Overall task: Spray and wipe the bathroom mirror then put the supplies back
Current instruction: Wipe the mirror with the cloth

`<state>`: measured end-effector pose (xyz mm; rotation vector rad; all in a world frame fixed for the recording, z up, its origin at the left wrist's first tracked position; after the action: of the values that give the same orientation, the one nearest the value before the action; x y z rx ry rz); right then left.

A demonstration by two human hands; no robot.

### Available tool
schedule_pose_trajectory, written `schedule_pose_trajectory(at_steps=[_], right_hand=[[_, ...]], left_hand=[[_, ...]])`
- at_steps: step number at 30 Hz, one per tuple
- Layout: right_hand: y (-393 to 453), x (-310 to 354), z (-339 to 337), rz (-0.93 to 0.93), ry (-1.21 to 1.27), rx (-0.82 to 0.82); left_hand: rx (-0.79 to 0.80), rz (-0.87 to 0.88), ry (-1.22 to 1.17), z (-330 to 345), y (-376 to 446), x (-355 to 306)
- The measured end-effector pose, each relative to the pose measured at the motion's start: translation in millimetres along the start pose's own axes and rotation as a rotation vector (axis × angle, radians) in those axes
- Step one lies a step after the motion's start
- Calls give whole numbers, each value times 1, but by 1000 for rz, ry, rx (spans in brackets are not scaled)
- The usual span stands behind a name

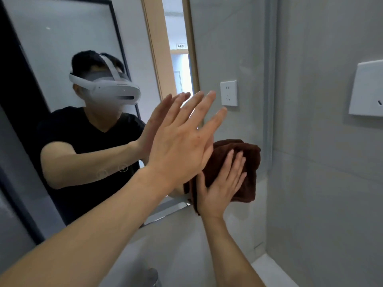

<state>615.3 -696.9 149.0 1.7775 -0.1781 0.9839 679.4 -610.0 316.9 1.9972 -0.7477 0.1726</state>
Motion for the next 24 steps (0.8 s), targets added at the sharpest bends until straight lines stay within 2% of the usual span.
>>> schedule_pose_trajectory(at_steps=[6,11,14,20,24], right_hand=[[68,-78,-3,94,-42,-24],[72,-78,-2,99,-63,-41],[57,-47,-6,57,-62,-56],[-18,84,-4,-250,-2,66],[6,87,-4,-344,-25,57]], left_hand=[[1,86,33,28,33,-21],[-31,108,17,23,41,-20],[-50,107,65,11,42,-11],[-58,117,130,-14,53,10],[-85,95,185,-36,74,28]])
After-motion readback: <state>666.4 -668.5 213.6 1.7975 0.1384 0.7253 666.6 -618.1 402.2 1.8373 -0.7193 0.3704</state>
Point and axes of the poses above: each hand's wrist, its own y-axis towards the middle knuckle, its own z-axis out of the palm, x = y × z, the point moved 9 cm from there along y, towards the middle knuckle, and after that the axes turned 10 degrees about -y, right-handed, at the moved point
